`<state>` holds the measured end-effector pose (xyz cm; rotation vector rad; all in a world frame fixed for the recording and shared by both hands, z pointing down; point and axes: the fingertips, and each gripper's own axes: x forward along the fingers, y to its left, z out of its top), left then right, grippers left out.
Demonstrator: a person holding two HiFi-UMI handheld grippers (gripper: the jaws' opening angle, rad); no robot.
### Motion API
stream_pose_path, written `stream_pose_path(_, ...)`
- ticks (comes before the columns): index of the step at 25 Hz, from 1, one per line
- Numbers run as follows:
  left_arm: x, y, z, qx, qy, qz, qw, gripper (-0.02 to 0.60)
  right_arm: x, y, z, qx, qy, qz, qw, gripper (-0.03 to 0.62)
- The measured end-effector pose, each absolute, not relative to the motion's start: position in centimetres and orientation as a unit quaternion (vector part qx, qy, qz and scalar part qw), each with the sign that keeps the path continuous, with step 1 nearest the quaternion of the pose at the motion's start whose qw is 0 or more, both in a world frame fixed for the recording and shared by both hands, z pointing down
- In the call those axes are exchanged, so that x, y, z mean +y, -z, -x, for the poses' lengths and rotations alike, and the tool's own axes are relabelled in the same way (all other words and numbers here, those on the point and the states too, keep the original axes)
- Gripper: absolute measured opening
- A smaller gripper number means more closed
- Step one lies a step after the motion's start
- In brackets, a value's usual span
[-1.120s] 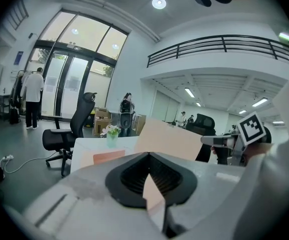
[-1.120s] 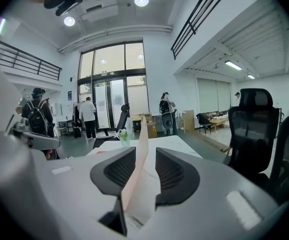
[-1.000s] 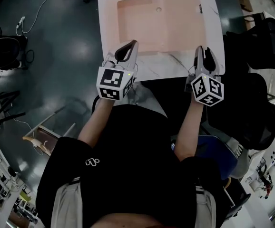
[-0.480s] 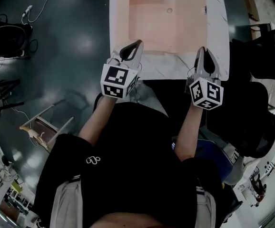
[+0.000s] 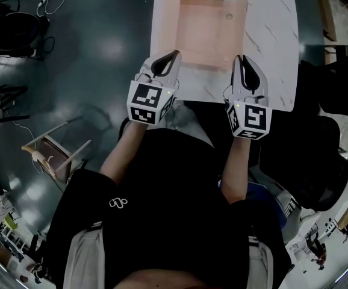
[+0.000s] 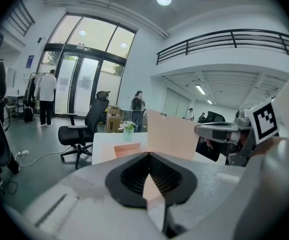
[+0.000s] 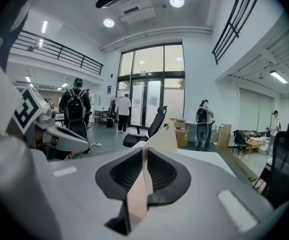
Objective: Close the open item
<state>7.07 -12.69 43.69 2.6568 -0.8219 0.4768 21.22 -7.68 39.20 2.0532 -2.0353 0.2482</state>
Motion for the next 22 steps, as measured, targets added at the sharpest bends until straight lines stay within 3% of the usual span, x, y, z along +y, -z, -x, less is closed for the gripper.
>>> stream_pose_path(22, -14.2, -45.7, -1.1, -0.347, -0.167, -0.904, 0.188, 0.000, -12.3, -48.3, -7.1, -0.795, -0.030, -0.521, 0.310, 0.041)
